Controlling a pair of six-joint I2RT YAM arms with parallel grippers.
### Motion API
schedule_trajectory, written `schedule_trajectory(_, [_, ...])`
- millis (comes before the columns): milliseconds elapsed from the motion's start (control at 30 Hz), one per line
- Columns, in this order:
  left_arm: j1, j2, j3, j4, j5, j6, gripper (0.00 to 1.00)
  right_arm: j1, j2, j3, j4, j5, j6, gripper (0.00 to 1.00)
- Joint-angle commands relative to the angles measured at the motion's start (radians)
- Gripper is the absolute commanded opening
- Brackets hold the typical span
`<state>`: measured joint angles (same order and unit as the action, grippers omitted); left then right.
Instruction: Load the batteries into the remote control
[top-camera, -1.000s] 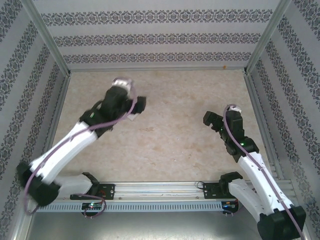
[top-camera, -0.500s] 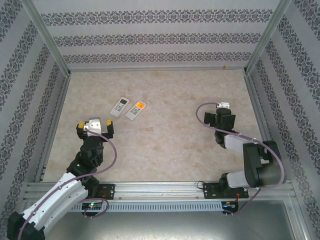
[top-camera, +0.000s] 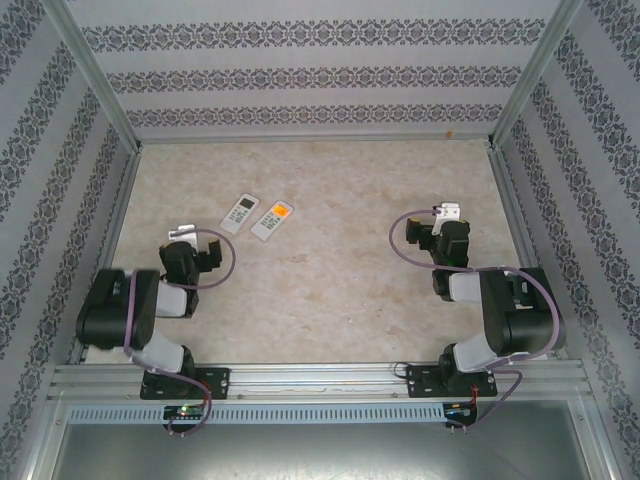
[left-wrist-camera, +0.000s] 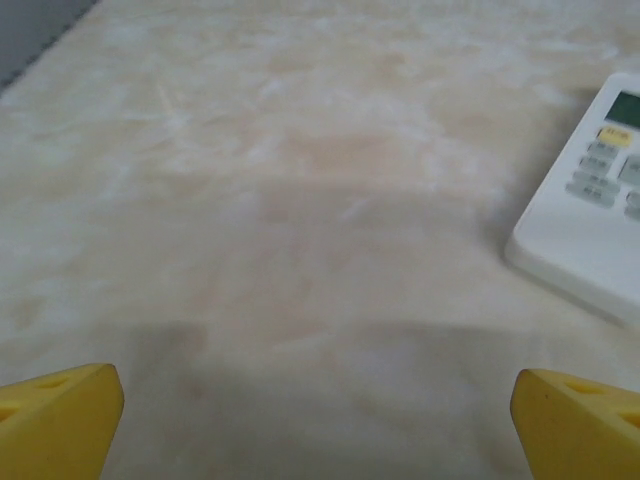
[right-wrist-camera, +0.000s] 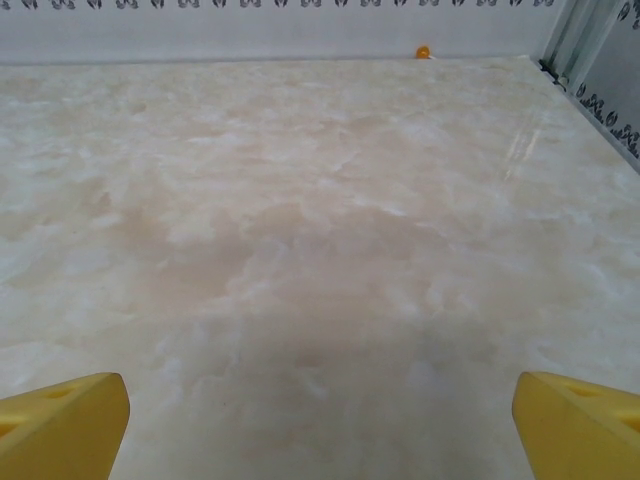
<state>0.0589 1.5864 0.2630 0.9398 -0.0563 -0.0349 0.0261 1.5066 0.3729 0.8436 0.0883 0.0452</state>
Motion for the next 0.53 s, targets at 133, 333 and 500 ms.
schedule_trajectory(133, [0.015, -0.028, 0.043, 0.098, 0.113, -0.044, 1.0, 0.001, -0.001, 0.012, 0.043, -0.005, -0.012, 0.98])
schedule_trajectory(333, [0.008, 0.004, 0.114, 0.026, 0.28, 0.032, 1.0, 0.008, 0.003, 0.015, 0.042, 0.006, -0.02, 0.98])
schedule_trajectory(500, [0.007, 0.0, 0.116, 0.013, 0.287, 0.035, 1.0, 0.008, -0.003, 0.006, 0.053, 0.0, -0.021, 0.98])
